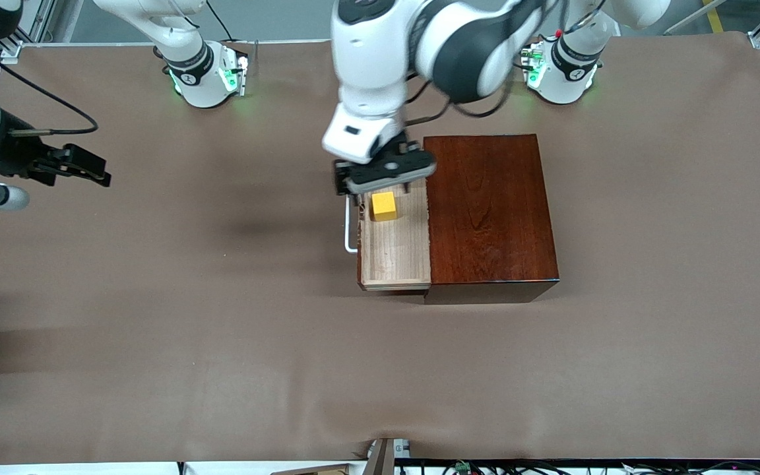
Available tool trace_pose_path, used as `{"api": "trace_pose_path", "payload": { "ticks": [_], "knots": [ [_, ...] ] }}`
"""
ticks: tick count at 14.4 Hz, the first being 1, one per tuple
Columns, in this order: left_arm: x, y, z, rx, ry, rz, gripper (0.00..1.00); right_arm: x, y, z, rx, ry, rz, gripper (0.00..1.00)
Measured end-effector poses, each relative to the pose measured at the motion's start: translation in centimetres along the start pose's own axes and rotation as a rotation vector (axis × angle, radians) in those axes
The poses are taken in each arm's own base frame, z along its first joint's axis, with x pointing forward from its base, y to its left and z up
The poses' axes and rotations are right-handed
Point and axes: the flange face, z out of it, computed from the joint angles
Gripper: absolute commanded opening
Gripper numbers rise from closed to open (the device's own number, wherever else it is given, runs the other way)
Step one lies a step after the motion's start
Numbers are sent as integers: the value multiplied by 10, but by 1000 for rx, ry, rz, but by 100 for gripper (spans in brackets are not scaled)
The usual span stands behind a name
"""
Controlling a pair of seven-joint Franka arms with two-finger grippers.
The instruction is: Open drawer, take yellow block, close drawer
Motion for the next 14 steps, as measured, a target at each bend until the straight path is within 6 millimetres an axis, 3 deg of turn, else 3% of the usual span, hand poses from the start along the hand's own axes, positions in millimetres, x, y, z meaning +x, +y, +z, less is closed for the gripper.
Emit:
{"api": "trace_pose_path", "payload": {
  "ticks": [4, 8, 11, 14],
  "knots": [
    [48, -64, -39, 63, -35, 6, 100, -3, -36, 10, 24, -27, 88, 100],
    [108, -149, -71, 109, -88, 61, 100, -2, -67, 20, 30, -25, 164, 100],
    [147, -213, -92, 98, -106, 50, 100, -12, -106, 26, 24, -25, 210, 100],
    [173, -263, -106, 91, -104, 62, 100, -18, -142, 34, 31, -8, 286, 100]
  ]
}}
